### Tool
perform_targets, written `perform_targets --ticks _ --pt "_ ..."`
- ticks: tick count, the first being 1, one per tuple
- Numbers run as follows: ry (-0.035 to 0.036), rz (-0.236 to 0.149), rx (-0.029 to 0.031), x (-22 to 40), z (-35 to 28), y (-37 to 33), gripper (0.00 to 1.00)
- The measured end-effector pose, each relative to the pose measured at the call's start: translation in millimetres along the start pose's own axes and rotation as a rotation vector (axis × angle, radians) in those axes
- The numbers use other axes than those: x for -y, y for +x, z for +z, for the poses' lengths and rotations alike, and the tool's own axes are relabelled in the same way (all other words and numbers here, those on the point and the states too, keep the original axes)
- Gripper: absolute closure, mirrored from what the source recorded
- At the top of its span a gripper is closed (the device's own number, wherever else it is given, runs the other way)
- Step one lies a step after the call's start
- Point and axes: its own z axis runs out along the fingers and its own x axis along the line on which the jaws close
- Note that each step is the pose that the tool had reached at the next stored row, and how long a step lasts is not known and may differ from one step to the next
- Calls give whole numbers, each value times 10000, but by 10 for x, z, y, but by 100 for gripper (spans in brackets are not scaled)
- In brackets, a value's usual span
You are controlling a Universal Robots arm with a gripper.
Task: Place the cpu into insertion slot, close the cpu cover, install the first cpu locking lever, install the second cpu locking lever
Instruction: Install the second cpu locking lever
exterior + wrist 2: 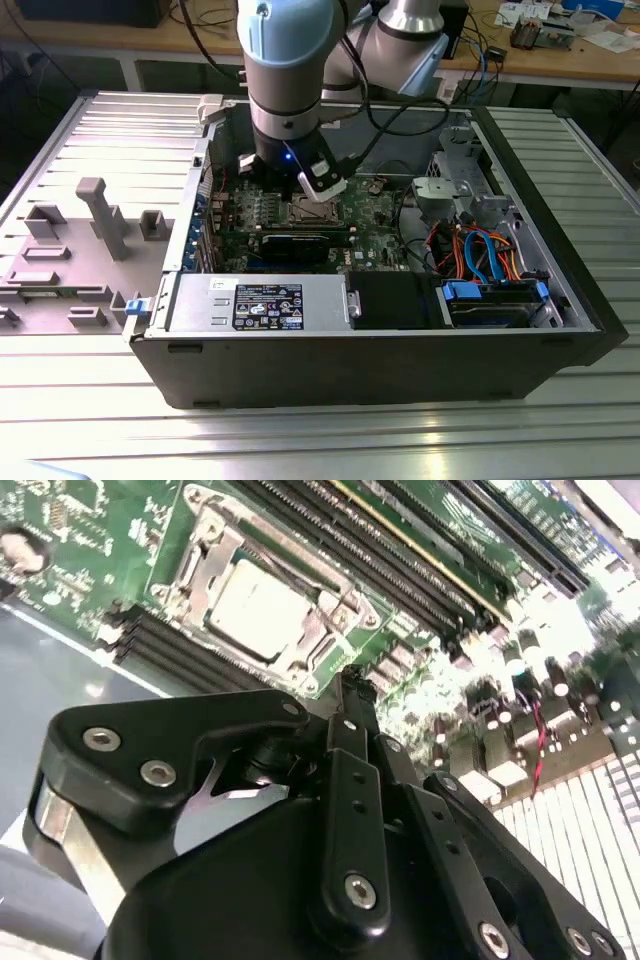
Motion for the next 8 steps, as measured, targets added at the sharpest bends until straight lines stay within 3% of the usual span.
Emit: perform_targets --ticks 2,3,4,5,7,8 --pt "3 0 -1 -37 -112 -5 89" --pt "70 0 -5 -43 -127 -5 89" --pt "204 -2 -18 -43 -130 -5 89" --pt "498 -6 -44 -43 -130 -5 89" --pt "815 -10 -73 -43 -130 -5 89" --pt "1223 -15 -109 -42 -131 -5 89"
